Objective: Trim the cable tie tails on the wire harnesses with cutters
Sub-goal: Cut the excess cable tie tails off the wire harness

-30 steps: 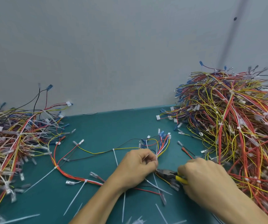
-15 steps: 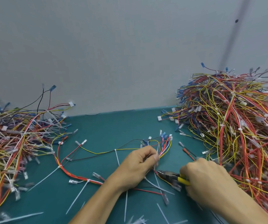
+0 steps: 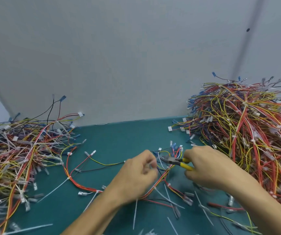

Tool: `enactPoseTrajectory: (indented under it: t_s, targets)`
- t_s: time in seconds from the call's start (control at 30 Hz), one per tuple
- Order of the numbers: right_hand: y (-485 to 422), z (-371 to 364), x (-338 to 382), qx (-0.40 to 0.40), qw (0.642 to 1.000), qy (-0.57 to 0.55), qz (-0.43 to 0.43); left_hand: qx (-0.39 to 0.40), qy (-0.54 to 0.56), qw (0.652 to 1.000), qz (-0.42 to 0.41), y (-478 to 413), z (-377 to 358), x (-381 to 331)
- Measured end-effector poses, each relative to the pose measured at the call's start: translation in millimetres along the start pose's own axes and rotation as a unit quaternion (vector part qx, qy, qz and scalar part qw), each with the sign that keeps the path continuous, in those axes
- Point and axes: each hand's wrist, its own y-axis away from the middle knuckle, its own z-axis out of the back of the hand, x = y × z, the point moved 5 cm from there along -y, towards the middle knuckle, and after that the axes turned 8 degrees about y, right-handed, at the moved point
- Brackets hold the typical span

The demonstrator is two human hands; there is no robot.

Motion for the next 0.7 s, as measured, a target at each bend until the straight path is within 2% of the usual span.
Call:
enactPoseTrajectory:
  t_s: [0.13,0.2,0.4,0.6,0.67,0.7]
  targets:
    - [-11,4,6,-0.025,0.999,-0.023,0.009,0.044,-0.187,0.976,-0.105,24,-19,2]
    - [-12,2,11,-0.038,0.999,-0.03,0.019,0.05,-0.231,0.966,-0.103,28,-26,12]
    - [-14,-14,37,-0.021,0.984,-0.145,0.103,0.029,-0.27,0.957,-0.101,31,-33,17]
    - [-17,-36,45,0.028,0.968,-0.232,0.087,-0.028,-0.274,0.954,-0.117,34,-32,12]
    - [-19,-38,39,0.042,0.963,-0.257,0.066,-0.041,-0.233,0.967,-0.093,33,-29,13]
    - [-19,-39,37,0.051,0.959,-0.274,0.058,-0.073,-0.197,0.975,-0.067,32,-24,13]
